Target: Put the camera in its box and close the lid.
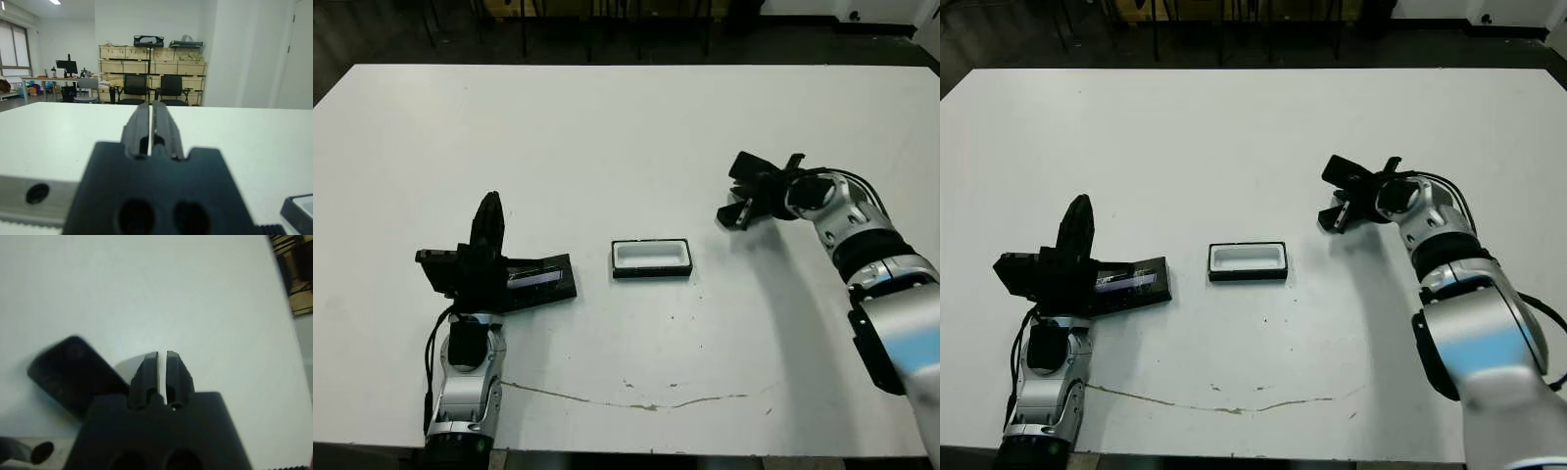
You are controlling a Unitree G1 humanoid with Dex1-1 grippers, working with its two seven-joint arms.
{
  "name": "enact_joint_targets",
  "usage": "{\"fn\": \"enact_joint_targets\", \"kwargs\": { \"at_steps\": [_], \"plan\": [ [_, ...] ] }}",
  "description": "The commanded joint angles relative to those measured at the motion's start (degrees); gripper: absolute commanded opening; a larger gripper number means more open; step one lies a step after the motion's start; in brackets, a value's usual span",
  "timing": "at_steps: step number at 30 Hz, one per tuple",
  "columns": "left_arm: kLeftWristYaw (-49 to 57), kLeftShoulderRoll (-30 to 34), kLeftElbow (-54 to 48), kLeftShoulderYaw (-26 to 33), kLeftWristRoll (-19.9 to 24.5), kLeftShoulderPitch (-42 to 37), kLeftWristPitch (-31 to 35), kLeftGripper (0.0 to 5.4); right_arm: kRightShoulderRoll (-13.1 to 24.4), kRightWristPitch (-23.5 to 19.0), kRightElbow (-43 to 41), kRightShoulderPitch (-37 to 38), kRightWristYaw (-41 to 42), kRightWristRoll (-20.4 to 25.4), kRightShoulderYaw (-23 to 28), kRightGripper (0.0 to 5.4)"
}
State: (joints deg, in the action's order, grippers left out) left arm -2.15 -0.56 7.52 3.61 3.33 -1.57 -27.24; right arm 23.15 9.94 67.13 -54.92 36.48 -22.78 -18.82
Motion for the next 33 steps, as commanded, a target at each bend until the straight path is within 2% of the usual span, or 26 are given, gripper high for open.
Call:
{"fn": "enact_joint_targets", "kwargs": {
  "at_steps": [1,12,21,29,33],
  "plan": [
    [0.27,0.25,0.95,0.50,0.08,0.22,0.52,0.00,1.56,0.17,-1.98,4.50,2.46,0.42,-0.23,0.01],
    [-0.09,0.53,1.33,1.10,0.50,-0.40,0.30,0.00,7.47,3.88,-11.19,12.29,8.75,4.42,0.98,0.01],
    [-0.22,0.86,1.39,1.26,0.08,-0.42,0.07,0.00,11.42,2.56,-15.28,15.97,12.24,7.50,2.88,0.01],
    [0.21,0.95,1.62,1.40,-0.30,-0.57,0.03,0.00,15.95,2.96,-20.82,20.24,16.04,11.02,5.65,0.01],
    [-0.50,1.03,2.67,1.49,0.48,-1.10,-0.75,0.00,16.93,4.02,-22.58,22.48,17.93,13.54,7.23,0.01]
  ]
}}
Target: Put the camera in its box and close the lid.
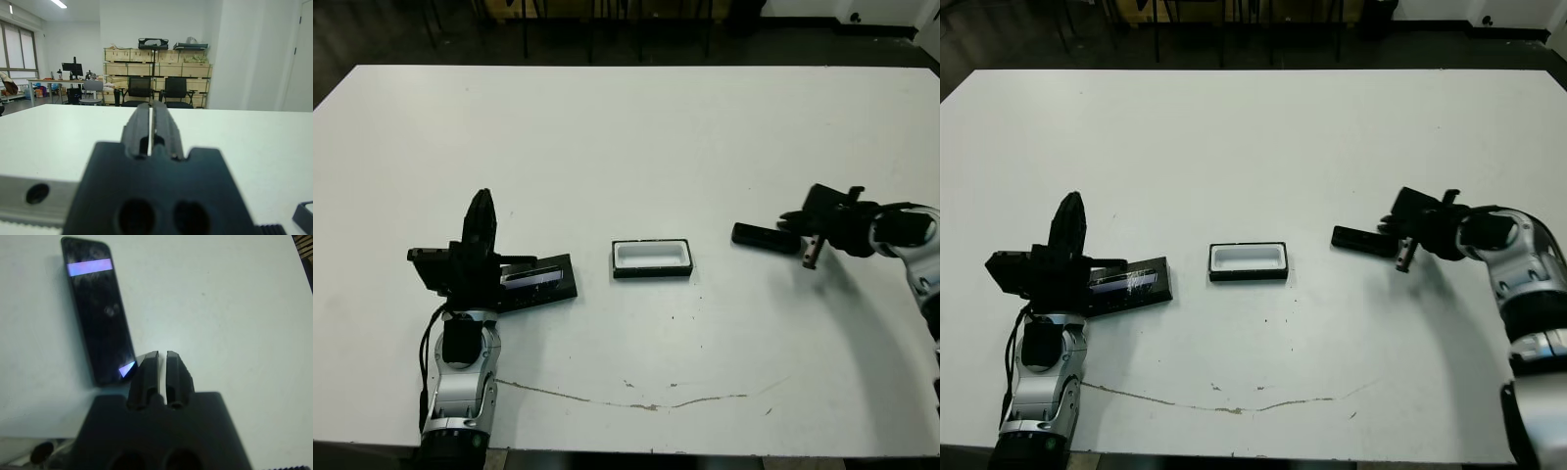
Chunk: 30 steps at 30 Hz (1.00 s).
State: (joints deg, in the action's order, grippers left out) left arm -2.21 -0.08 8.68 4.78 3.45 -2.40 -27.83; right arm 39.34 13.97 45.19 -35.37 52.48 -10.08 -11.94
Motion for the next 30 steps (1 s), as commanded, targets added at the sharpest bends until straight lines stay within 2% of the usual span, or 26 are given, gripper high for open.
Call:
{"fn": "enact_joint_targets", "kwargs": {
  "at_steps": [1,5,11,15,18,21,30],
  "plan": [
    [-0.51,0.56,1.43,0.28,0.43,-0.27,0.06,0.00,0.85,-0.75,-1.86,3.71,2.23,1.37,0.61,0.01],
    [-0.12,0.40,0.69,0.18,0.10,-0.21,1.31,0.00,0.44,-3.71,-5.32,6.26,3.89,4.05,1.67,0.01],
    [-0.32,0.25,1.08,0.13,0.42,-0.67,1.41,0.00,0.30,-11.16,-14.41,10.41,3.92,4.65,0.85,0.01],
    [-0.13,0.05,1.34,0.06,0.30,-1.09,1.45,0.00,-0.91,-12.26,-16.52,12.05,4.14,6.31,0.75,0.01],
    [-0.11,0.26,1.80,0.04,-0.13,-1.37,0.88,0.00,-1.46,-10.19,-17.20,13.00,4.15,7.03,0.49,0.01],
    [-0.29,0.51,2.52,0.17,-0.21,-1.65,0.10,0.00,-1.67,-9.99,-17.96,13.44,4.52,7.63,0.41,0.01],
    [-0.18,0.32,3.39,0.17,-0.11,-2.16,-0.09,0.00,-0.11,-15.03,-23.74,16.38,4.46,8.34,0.81,0.01]
  ]
}}
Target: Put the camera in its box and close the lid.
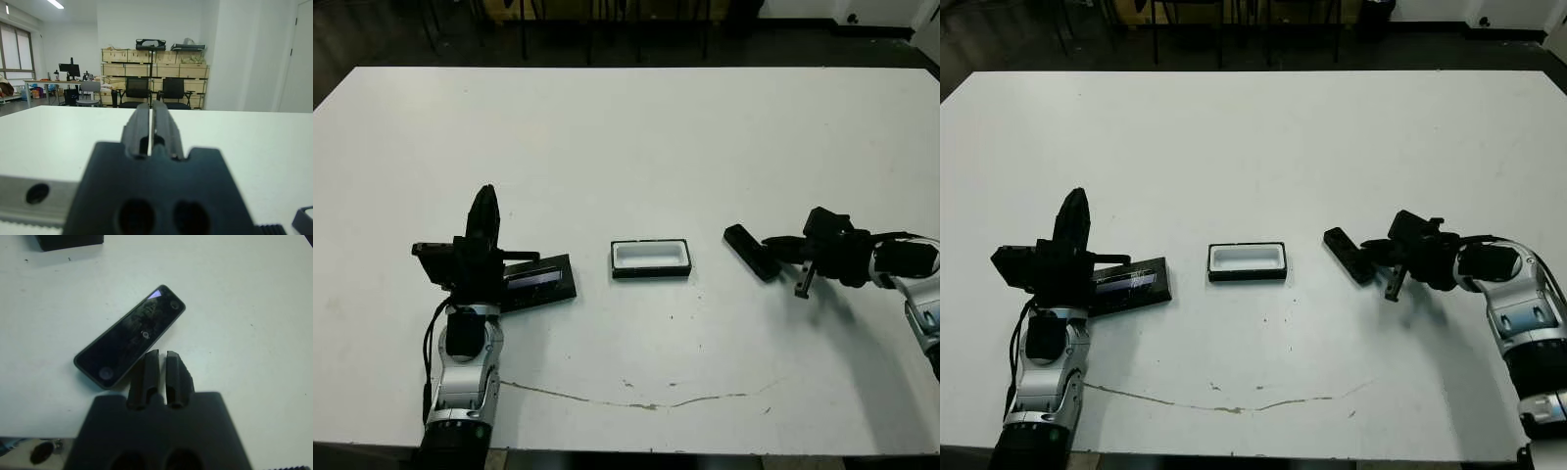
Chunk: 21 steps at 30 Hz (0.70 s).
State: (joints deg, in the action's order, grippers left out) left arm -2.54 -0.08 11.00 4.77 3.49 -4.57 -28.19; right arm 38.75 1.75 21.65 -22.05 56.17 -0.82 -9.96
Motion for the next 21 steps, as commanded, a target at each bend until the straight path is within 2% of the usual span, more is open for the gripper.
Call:
{"fn": "enact_joint_targets", "kwargs": {
  "at_steps": [1,10,12,15,18,21],
  "plan": [
    [0.22,0.28,0.94,0.15,-0.18,0.06,0.49,0.00,0.70,-3.87,-1.21,3.42,0.43,-1.29,-1.28,0.01],
    [-0.23,0.42,2.40,0.20,0.13,-0.47,-0.86,0.00,1.05,-4.44,-2.29,4.83,-1.71,-1.86,-0.51,0.01],
    [-0.17,0.43,2.53,0.15,-0.02,-0.45,-0.96,0.00,0.67,-3.98,-2.50,5.74,-7.07,-3.76,0.52,0.01],
    [-0.06,0.29,2.30,0.08,-0.05,-0.18,-0.81,0.00,-0.74,-5.70,-4.57,7.93,-19.19,-8.41,2.52,0.01],
    [0.07,0.12,1.66,0.05,0.15,0.29,0.02,0.00,-3.67,-2.03,-4.95,10.59,-30.39,-9.17,6.44,0.01],
    [-0.73,0.21,1.99,0.07,0.98,0.45,-0.15,0.00,-6.09,3.92,-5.08,13.22,-35.90,-7.36,9.63,0.01]
  ]
}}
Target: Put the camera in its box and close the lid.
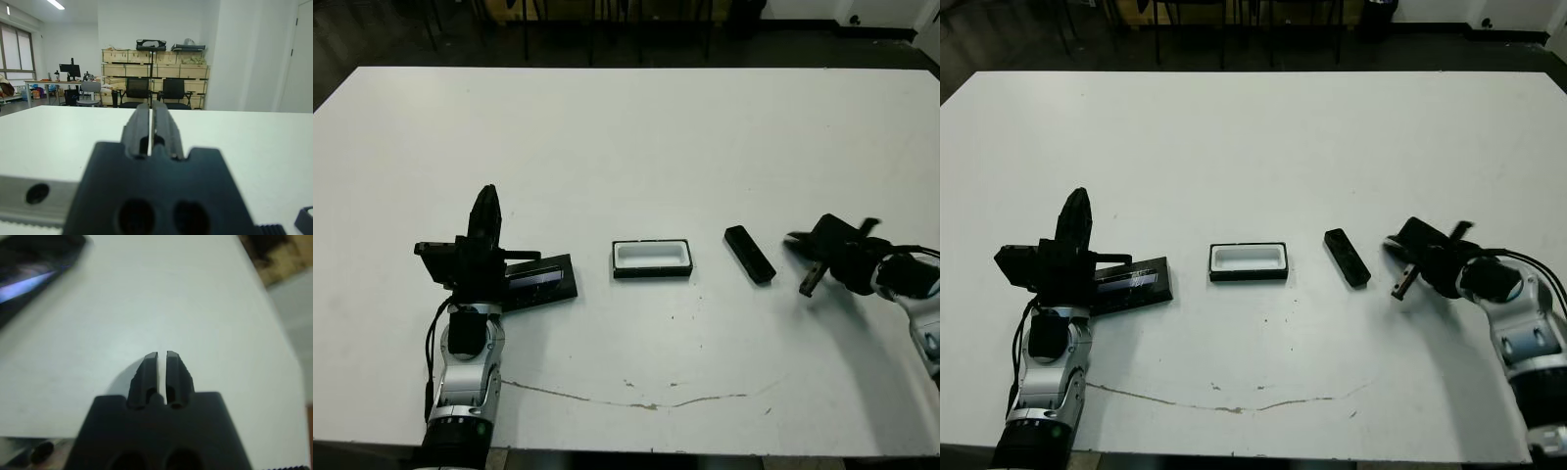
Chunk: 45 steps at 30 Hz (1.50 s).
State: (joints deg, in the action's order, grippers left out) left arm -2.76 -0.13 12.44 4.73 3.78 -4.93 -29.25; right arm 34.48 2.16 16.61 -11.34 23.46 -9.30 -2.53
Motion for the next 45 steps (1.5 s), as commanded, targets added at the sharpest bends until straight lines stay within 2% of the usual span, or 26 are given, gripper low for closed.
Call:
{"fn": "enact_joint_targets", "kwargs": {
  "at_steps": [1,4,6,10,15,20,24,29,34,45],
  "plan": [
    [-0.50,0.28,0.43,0.05,0.59,0.89,1.11,0.00,-2.44,4.84,-0.18,3.21,-3.80,1.92,2.94,0.01],
    [-1.07,0.47,0.98,-0.16,0.73,0.63,0.41,0.00,-4.68,5.71,-3.61,5.89,-4.80,5.21,5.18,0.01],
    [-1.31,0.44,1.50,-0.11,0.84,0.43,-0.17,0.00,-6.71,4.23,-8.15,8.06,-4.38,9.42,6.97,0.01],
    [-1.58,0.56,2.33,-0.01,0.68,0.32,-1.08,0.00,-10.01,-3.49,-20.34,12.59,-2.74,19.13,9.55,0.01],
    [-1.70,0.46,2.44,-0.09,0.68,0.60,-1.14,0.00,-12.46,-12.68,-30.91,16.62,-4.15,25.19,10.63,0.01],
    [-1.87,0.37,2.62,-0.02,0.90,0.65,-1.31,0.00,-13.64,-16.01,-36.35,19.18,-6.23,24.13,10.19,0.01],
    [-1.73,0.33,2.27,-0.07,0.69,0.78,-0.89,0.00,-13.20,-21.16,-38.65,19.86,-6.30,24.19,9.37,0.45],
    [-2.17,0.34,2.47,-0.04,1.22,0.76,-0.86,0.00,-12.58,-26.59,-41.49,19.45,-8.51,19.99,7.24,1.29],
    [-2.12,0.36,2.66,0.00,1.03,0.70,-0.96,0.00,-12.79,-28.69,-41.36,18.10,-9.39,16.38,5.52,2.19],
    [-1.73,0.23,3.00,0.03,0.78,0.61,-0.92,0.00,-13.47,-36.18,-43.20,15.36,-9.90,15.03,3.37,4.10]
  ]
}}
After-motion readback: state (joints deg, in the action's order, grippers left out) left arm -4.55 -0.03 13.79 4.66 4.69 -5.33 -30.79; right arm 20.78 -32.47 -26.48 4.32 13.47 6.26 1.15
